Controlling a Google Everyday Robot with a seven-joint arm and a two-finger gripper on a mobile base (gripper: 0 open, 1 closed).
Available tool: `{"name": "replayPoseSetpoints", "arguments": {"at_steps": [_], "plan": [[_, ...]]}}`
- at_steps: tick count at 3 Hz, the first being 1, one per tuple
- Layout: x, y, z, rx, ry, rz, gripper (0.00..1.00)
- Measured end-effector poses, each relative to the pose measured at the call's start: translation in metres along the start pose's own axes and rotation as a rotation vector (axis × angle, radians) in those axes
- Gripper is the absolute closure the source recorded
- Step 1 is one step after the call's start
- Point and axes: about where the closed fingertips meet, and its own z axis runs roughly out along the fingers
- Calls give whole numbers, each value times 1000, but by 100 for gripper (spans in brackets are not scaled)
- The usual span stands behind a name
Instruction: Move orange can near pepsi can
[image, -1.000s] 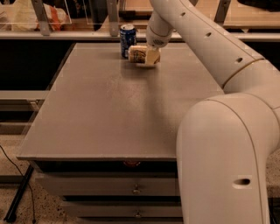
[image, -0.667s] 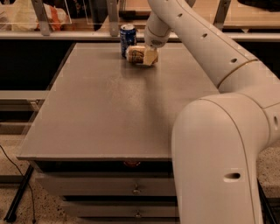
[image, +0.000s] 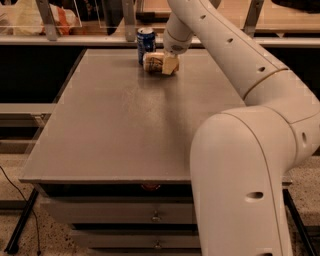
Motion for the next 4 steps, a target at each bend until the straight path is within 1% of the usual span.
{"name": "replayPoseSetpoints", "arguments": {"at_steps": [1,2,3,4], "plan": [[-1,0,0,-7,0,-5,13],[-2,1,-2,-13,4,-10,0],[-5,1,-14,-9,15,-23,0],[-9,1,-35,6,33,-41,0]]}}
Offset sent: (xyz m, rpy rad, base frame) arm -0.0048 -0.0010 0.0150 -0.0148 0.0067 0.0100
